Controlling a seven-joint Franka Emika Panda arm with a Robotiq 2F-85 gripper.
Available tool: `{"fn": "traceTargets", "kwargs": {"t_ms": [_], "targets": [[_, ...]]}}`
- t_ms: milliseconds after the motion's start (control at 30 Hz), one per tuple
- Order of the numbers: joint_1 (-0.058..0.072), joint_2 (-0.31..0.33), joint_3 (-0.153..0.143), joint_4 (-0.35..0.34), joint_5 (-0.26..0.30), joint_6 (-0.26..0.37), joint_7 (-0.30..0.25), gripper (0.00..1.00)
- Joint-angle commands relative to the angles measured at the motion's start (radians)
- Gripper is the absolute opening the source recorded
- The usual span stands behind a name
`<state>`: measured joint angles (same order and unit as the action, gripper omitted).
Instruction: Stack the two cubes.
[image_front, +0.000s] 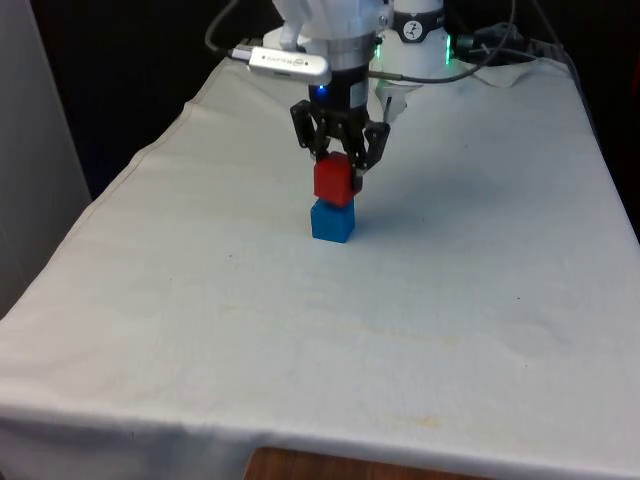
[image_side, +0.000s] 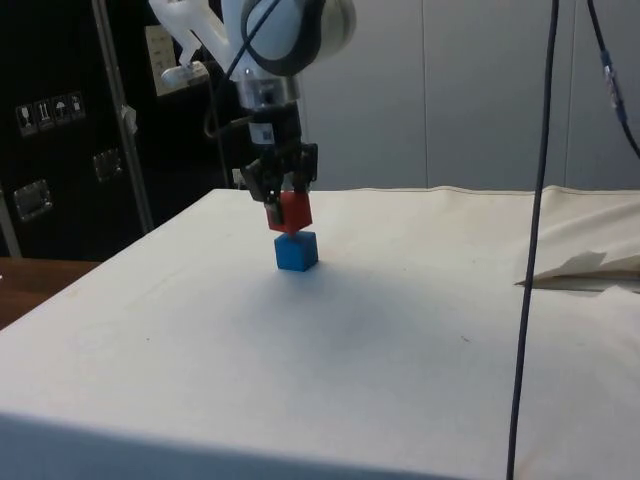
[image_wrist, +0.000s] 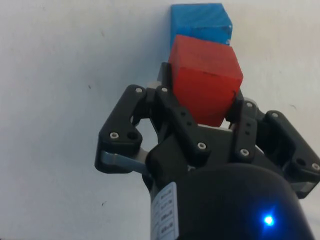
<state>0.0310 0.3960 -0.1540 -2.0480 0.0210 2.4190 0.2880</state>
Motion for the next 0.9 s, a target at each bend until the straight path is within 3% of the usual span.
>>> {"fn": "traceTargets", "kwargs": {"t_ms": [0,467,500,667,833,867], "targets": [[-0.002,0.010,0.003,-0.001,0.008,0.018,0.001,0.00],[-0.005,0.027,0.003,0.000,0.008,0.026,-0.001,0.00],[0.000,0.027,0.000,0.000,0.000,0.020,0.006,0.00],[-0.007,0.029,0.002,0.000,0.009,0.023,-0.004,0.00],[-0.009,0.030,0.003,0.001,0.009,0.022,-0.006,0.45],[-0.004,0.028,-0.002,0.000,0.000,0.019,0.002,0.55]]}}
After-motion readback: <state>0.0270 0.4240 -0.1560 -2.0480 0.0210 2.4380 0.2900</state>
